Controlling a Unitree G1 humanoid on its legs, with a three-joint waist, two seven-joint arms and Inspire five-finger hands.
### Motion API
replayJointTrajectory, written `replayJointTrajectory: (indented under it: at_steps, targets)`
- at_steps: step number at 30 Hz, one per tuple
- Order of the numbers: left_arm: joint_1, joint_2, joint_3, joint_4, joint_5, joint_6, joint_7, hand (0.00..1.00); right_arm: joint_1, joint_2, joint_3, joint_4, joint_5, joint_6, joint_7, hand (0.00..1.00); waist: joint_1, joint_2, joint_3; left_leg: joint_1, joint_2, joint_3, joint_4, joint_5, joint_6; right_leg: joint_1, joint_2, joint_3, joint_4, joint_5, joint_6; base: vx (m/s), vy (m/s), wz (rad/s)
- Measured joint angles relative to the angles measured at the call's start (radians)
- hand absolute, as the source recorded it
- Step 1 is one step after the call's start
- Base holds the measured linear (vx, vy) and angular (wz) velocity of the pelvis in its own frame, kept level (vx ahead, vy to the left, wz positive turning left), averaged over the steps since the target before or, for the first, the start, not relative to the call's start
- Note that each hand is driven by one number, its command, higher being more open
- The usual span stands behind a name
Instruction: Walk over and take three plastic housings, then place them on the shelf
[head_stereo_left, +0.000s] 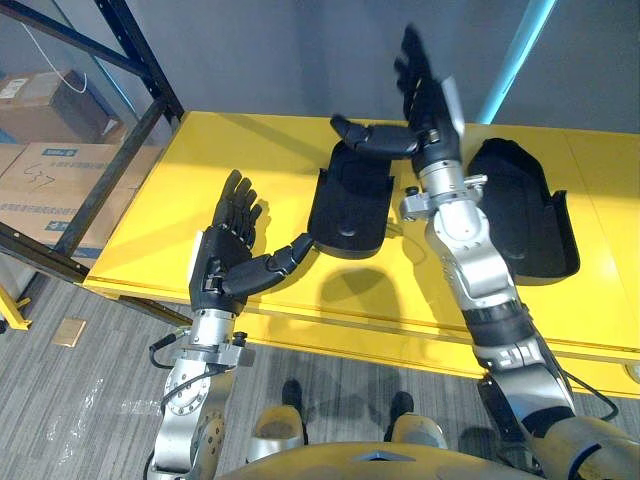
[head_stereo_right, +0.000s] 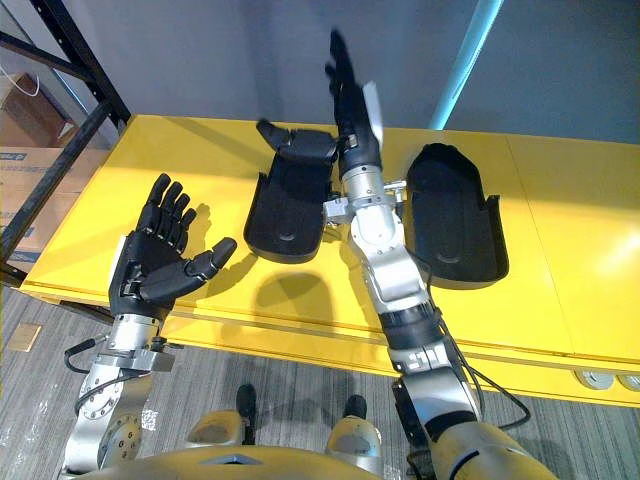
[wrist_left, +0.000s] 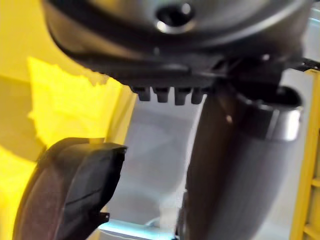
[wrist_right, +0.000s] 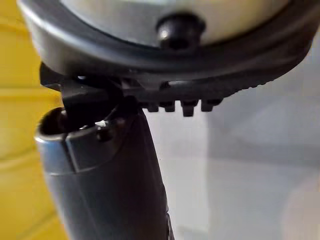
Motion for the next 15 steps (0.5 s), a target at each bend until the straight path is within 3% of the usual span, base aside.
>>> replayJointTrajectory:
  at_steps: [3, 5, 9, 15]
  targets:
    - [-0.018, 0.003, 0.055, -0.039, -0.033, -0.023, 0.000, 1.00, 0.147, -0.002, -0.116, -0.145, 0.007, -0.128, 0.002, 1.00, -0.007, -0.026, -0.030, 0.014, 0.001, 0.023, -0.008, -0.011, -0.002, 0.003, 0.004, 0.023, -0.014, 0.002, 0.003, 0.07, 0.006, -0.18]
    - [-0.036, 0.002, 0.076, -0.064, -0.063, -0.041, -0.002, 1.00, 0.240, 0.000, -0.185, -0.173, 0.007, -0.157, -0.018, 1.00, -0.025, -0.040, -0.049, 0.020, 0.000, 0.028, -0.008, -0.018, -0.003, 0.009, 0.003, 0.026, -0.018, 0.002, 0.003, 0.05, 0.008, -0.12]
    - [-0.038, 0.001, 0.091, -0.146, -0.100, -0.082, -0.044, 1.00, 0.435, 0.025, -0.290, -0.179, -0.001, -0.170, -0.046, 1.00, -0.049, -0.051, -0.068, 0.055, 0.003, 0.071, -0.008, -0.038, -0.006, 0.021, 0.010, 0.067, -0.032, 0.004, 0.006, 0.02, 0.014, -0.33]
    - [-0.040, -0.001, 0.089, -0.219, -0.118, -0.124, -0.074, 1.00, 0.698, 0.096, -0.402, -0.240, 0.088, -0.146, 0.007, 1.00, -0.115, -0.036, -0.080, 0.102, 0.018, 0.218, -0.005, -0.076, -0.017, -0.023, 0.038, 0.215, -0.040, 0.025, 0.009, 0.02, 0.029, -0.72]
